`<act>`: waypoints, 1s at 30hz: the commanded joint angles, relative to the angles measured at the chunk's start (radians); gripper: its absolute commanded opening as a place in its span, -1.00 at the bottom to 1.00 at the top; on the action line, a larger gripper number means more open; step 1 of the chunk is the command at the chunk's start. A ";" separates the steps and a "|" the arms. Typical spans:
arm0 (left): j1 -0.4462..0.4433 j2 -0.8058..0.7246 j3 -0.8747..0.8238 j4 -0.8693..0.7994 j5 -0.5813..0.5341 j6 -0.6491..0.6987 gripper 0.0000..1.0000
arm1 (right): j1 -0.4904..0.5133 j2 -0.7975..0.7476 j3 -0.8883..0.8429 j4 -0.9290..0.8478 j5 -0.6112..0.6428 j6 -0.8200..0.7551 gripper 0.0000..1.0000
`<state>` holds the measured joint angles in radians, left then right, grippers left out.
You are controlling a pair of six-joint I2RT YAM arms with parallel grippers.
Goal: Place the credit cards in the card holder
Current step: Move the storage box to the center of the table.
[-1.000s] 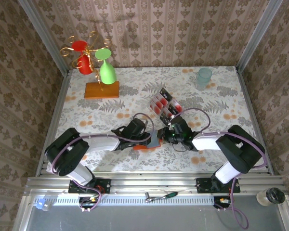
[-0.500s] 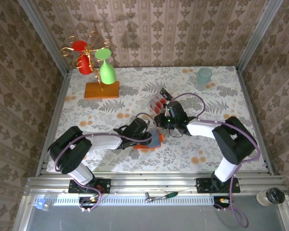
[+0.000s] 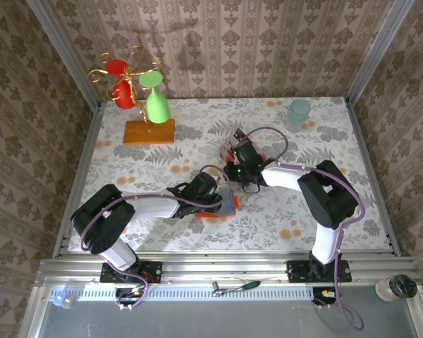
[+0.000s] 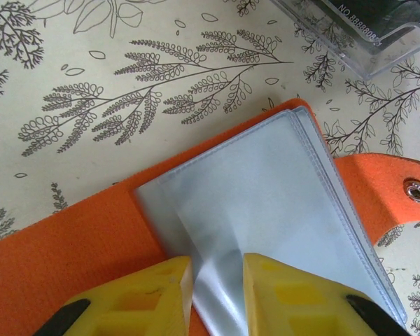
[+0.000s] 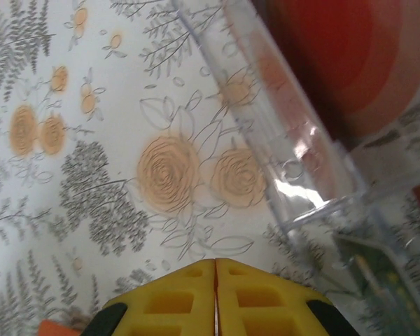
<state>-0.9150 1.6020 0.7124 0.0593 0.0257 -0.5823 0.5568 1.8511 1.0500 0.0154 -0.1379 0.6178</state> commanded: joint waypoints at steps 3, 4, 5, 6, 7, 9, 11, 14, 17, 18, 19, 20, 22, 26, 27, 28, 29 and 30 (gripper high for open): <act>-0.006 0.023 0.015 -0.057 -0.006 0.027 -0.48 | -0.023 0.055 0.094 -0.096 0.080 -0.074 -0.80; -0.005 0.023 0.016 -0.059 -0.005 0.030 -0.48 | -0.027 0.067 0.112 -0.104 0.079 -0.077 -0.79; -0.006 0.023 0.017 -0.063 -0.006 0.032 -0.48 | -0.030 0.081 0.133 -0.115 0.081 -0.081 -0.79; -0.004 0.023 0.021 -0.066 -0.006 0.035 -0.48 | -0.035 0.095 0.157 -0.125 0.084 -0.087 -0.80; -0.005 0.023 0.023 -0.068 -0.006 0.037 -0.49 | -0.039 0.106 0.173 -0.129 0.086 -0.089 -0.80; -0.005 0.020 0.027 -0.072 -0.005 0.038 -0.49 | -0.048 0.130 0.200 -0.141 0.087 -0.095 -0.81; -0.004 0.018 0.027 -0.072 -0.007 0.038 -0.49 | -0.056 0.148 0.228 -0.153 0.094 -0.109 -0.80; -0.005 0.017 0.031 -0.076 -0.007 0.039 -0.49 | -0.074 0.171 0.266 -0.186 0.101 -0.135 -0.81; -0.005 0.018 0.036 -0.077 -0.007 0.040 -0.50 | -0.097 0.186 0.288 -0.205 0.104 -0.154 -0.81; -0.005 0.019 0.039 -0.078 -0.007 0.043 -0.50 | -0.103 0.188 0.294 -0.211 0.095 -0.159 -0.81; -0.004 0.021 0.044 -0.082 -0.006 0.045 -0.50 | -0.109 0.188 0.301 -0.215 0.085 -0.165 -0.81; -0.004 0.023 0.048 -0.089 -0.006 0.050 -0.51 | -0.115 0.186 0.309 -0.223 0.068 -0.172 -0.81; -0.005 0.023 0.061 -0.103 -0.008 0.062 -0.50 | -0.114 0.168 0.323 -0.245 0.033 -0.195 -0.81; 0.000 0.022 0.095 -0.150 -0.006 0.104 -0.51 | -0.095 0.075 0.293 -0.262 -0.027 -0.201 -0.80; 0.003 0.023 0.107 -0.167 -0.003 0.116 -0.51 | -0.091 0.048 0.273 -0.261 -0.038 -0.192 -0.80; 0.005 0.024 0.117 -0.182 -0.001 0.124 -0.51 | -0.087 0.020 0.254 -0.258 -0.051 -0.183 -0.79; 0.007 0.023 0.125 -0.197 0.002 0.136 -0.51 | -0.083 -0.008 0.223 -0.247 -0.062 -0.172 -0.77; 0.010 0.022 0.132 -0.212 0.002 0.144 -0.52 | -0.078 -0.037 0.190 -0.238 -0.069 -0.160 -0.77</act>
<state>-0.9138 1.6112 0.8089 -0.0738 0.0269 -0.4957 0.4641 1.9209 1.2949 -0.2077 -0.1490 0.4480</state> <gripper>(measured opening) 0.245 0.112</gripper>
